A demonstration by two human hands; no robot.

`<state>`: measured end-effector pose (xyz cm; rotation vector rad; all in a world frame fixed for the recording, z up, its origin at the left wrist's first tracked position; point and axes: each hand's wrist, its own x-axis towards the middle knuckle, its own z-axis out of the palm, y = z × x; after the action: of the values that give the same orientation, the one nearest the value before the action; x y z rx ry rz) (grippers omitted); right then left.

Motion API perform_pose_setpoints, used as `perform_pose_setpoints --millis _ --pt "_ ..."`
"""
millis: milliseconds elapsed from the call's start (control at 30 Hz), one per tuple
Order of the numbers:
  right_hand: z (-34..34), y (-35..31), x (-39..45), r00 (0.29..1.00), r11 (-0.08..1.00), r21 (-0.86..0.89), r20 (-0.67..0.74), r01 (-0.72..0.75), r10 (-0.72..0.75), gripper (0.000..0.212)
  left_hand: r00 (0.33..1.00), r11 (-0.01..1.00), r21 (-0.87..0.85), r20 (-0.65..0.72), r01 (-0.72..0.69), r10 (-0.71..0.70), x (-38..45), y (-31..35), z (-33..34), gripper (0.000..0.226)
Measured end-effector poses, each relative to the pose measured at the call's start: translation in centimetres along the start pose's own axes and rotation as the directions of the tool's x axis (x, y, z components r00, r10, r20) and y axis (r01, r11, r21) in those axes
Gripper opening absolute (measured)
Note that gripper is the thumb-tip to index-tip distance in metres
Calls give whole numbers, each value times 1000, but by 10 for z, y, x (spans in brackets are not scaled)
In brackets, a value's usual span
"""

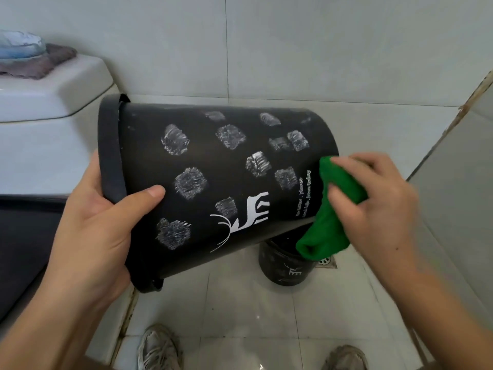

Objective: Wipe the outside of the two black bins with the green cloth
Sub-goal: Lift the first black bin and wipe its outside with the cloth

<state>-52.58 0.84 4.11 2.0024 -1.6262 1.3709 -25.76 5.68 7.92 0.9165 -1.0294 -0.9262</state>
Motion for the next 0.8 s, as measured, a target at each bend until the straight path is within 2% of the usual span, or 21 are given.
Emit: perform_pose_setpoints --millis 100,267,433,467,600,667,767,800 --pt "8 -3 -16 989 995 -29 115 96 -92 37 999 1000 10 33 26 -26 -2 -4 2 53" --pt "3 2 8 996 997 27 -48 -69 70 39 999 1000 -13 42 16 -15 -3 -2 2 53" --pt "10 -10 -19 990 997 9 118 83 -84 37 998 999 6 59 36 -36 -5 -5 4 52" --pt "9 -7 -14 993 999 21 112 46 -48 38 997 999 3 59 41 -41 -4 -6 4 52" --pt "3 2 3 993 993 69 -59 -98 102 38 999 1000 -8 41 18 -17 -4 -2 2 49" --pt "6 -9 -8 997 995 75 -28 -71 73 37 999 1000 1 47 14 -14 -5 -2 2 48" --pt "12 -15 -24 996 998 46 70 42 -45 36 998 999 14 48 39 -39 -5 -6 2 47" --pt "12 -13 -20 997 998 66 70 18 -23 36 998 999 15 50 44 -45 -5 -7 2 46"
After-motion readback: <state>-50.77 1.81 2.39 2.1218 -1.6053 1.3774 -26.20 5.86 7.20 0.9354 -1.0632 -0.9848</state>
